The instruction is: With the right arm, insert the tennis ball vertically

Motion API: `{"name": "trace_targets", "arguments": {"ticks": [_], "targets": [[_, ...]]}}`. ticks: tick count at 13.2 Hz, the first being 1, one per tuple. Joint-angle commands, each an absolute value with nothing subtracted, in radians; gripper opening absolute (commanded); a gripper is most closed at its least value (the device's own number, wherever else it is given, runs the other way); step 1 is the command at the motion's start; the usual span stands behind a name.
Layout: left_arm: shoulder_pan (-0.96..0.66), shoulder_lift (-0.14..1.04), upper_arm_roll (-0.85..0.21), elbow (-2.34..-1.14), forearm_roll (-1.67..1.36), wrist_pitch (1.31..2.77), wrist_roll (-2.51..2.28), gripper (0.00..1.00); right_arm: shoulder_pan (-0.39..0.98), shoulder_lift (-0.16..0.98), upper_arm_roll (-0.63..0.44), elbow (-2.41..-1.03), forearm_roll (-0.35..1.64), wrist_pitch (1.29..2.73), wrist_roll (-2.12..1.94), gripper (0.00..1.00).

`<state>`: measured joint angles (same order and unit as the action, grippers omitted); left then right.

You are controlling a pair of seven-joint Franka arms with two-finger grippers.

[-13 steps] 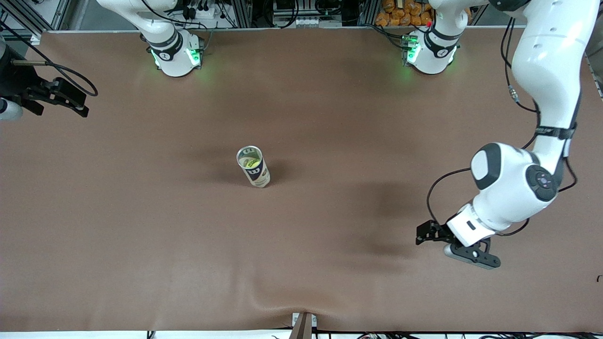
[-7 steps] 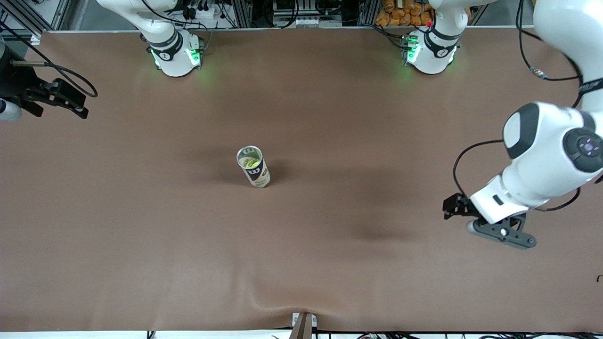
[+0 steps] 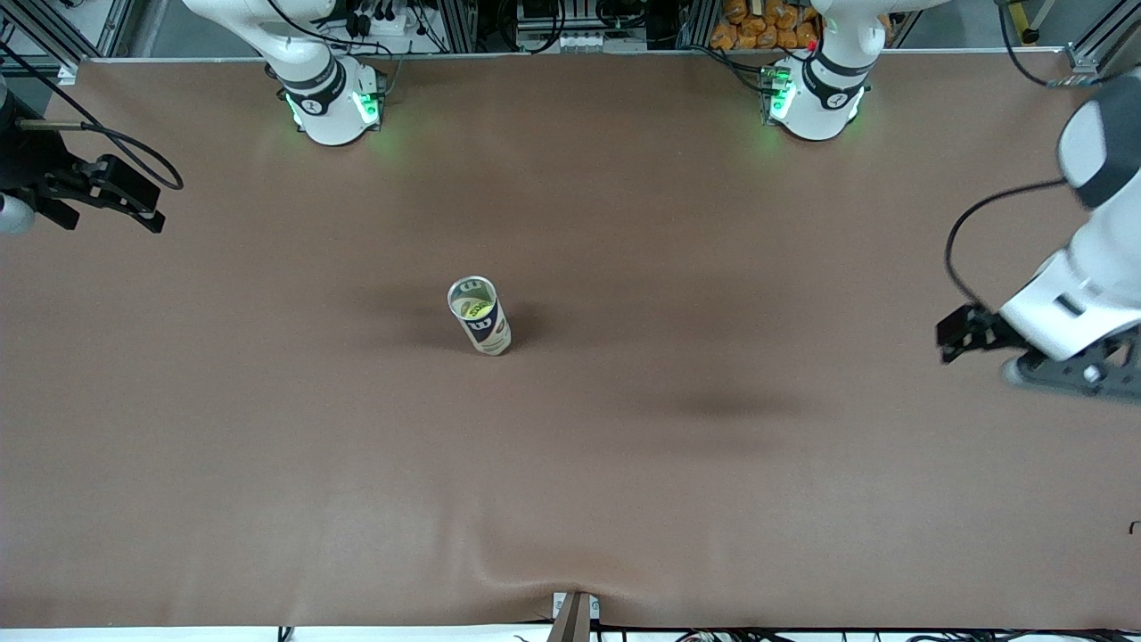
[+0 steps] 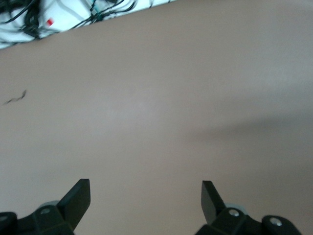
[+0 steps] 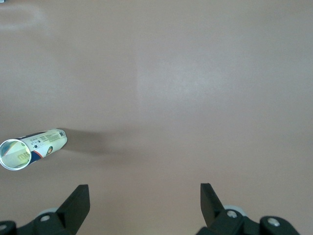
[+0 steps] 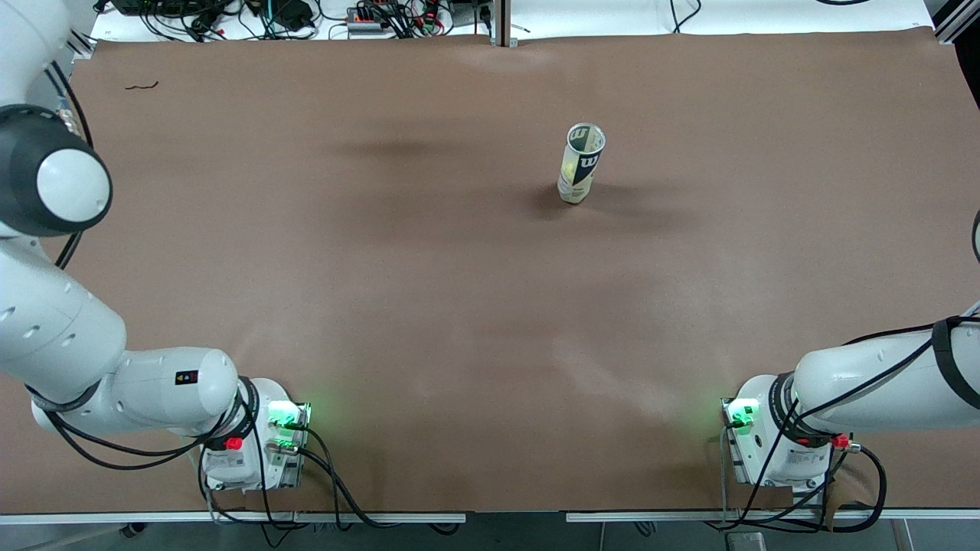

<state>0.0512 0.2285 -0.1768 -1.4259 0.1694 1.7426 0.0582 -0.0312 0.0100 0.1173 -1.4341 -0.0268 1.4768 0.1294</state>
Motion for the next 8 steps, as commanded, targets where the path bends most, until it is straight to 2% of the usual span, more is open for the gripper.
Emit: {"name": "trace_targets", "arguments": {"ticks": [1, 3, 4, 8], "targets": [[-0.023, 0.135, -0.095, -1.465, 0.147, 1.629, 0.046, 1.0, -0.064, 0.021, 0.127, -1.417, -0.017, 1.476, 0.12, 1.0], [-0.081, 0.097, 0.013, -1.463, 0.053, 1.548, 0.044, 1.0, -0.063, 0.021, 0.127, -1.417, -0.014, 1.476, 0.12, 1.0], [-0.08, 0.08, 0.034, -1.463, 0.005, 1.507, 0.038, 1.0, -0.063, 0.021, 0.127, -1.419, -0.014, 1.477, 0.12, 1.0], [-0.058, -0.017, 0.035, -1.524, -0.006, 1.456, 0.026, 1.0, -0.063, 0.021, 0.127, -1.417, -0.014, 1.476, 0.12, 1.0]]}}
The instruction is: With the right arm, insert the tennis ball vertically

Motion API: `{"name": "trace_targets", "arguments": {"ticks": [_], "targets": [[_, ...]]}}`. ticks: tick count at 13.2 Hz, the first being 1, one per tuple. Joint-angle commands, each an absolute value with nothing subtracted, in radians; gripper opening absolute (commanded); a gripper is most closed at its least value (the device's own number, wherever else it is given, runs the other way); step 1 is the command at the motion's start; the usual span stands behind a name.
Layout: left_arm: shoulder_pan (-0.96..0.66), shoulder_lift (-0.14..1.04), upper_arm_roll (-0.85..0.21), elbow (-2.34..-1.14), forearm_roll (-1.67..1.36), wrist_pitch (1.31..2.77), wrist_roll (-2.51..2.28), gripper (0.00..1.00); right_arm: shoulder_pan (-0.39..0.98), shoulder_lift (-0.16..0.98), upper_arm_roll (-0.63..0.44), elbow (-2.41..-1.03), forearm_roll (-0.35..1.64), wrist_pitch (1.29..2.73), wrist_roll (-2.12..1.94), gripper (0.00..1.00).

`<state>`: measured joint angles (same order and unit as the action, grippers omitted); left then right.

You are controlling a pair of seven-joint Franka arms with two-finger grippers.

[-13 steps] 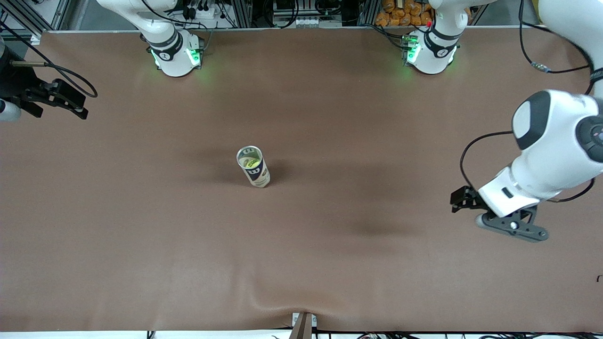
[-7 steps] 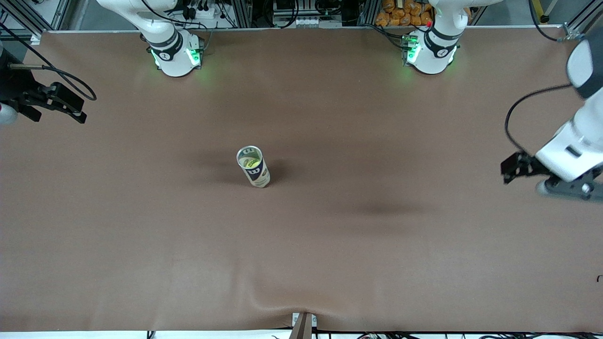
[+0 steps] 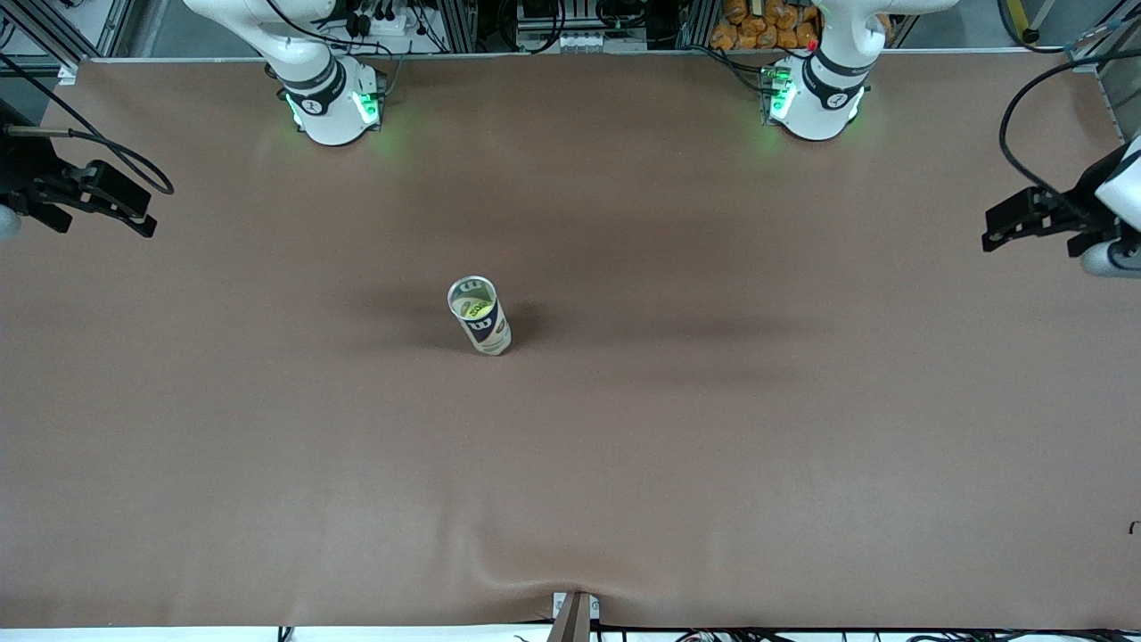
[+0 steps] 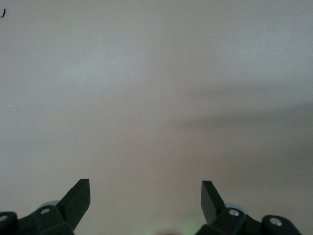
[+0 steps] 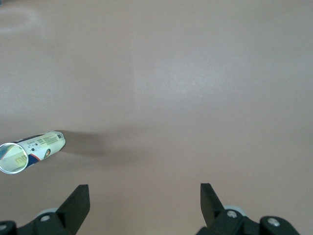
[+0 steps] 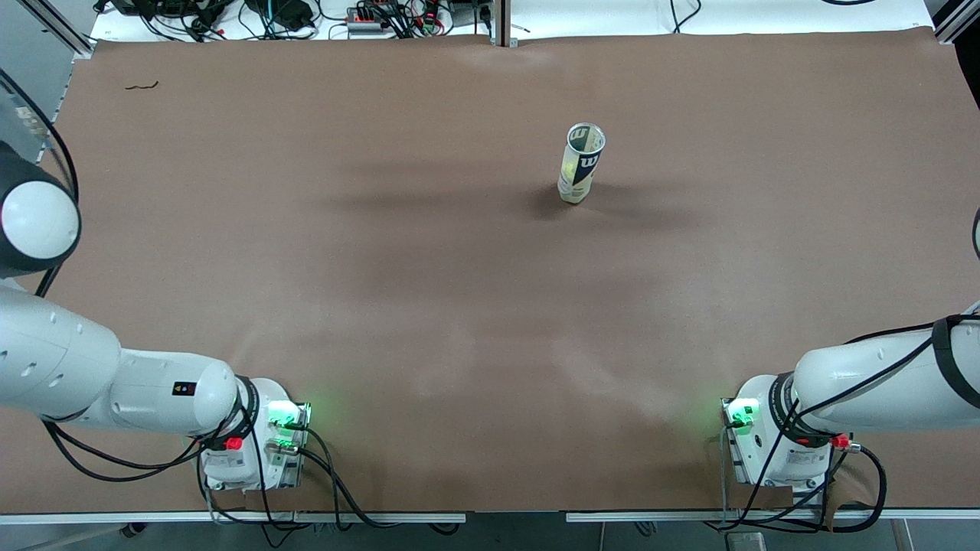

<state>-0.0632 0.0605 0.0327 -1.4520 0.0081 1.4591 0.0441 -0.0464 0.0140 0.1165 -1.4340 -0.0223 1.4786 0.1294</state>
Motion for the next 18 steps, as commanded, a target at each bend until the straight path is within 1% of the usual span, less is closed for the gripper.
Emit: {"name": "trace_targets", "arguments": {"ticks": [1, 5, 8, 14, 18], "targets": [[-0.034, -0.043, 0.032, -1.543, -0.008, 1.456, 0.026, 1.0, -0.063, 0.021, 0.127, -1.419, -0.014, 1.474, 0.12, 1.0], [-0.028, -0.086, 0.025, -1.572, -0.008, 1.457, 0.002, 1.0, -0.061, 0.021, 0.127, -1.419, -0.014, 1.476, 0.12, 1.0], [0.017, -0.083, -0.058, -1.562, -0.005, 1.465, -0.049, 1.0, -0.061, 0.021, 0.127, -1.419, -0.014, 1.476, 0.12, 1.0], [0.008, -0.074, -0.077, -1.542, 0.025, 1.457, -0.078, 1.0, -0.061, 0.021, 0.127, -1.419, -0.014, 1.476, 0.12, 1.0], [0.017, -0.069, -0.057, -1.516, 0.029, 1.454, -0.067, 1.0, -0.061, 0.021, 0.127, -1.419, -0.014, 1.474, 0.121, 1.0]]}}
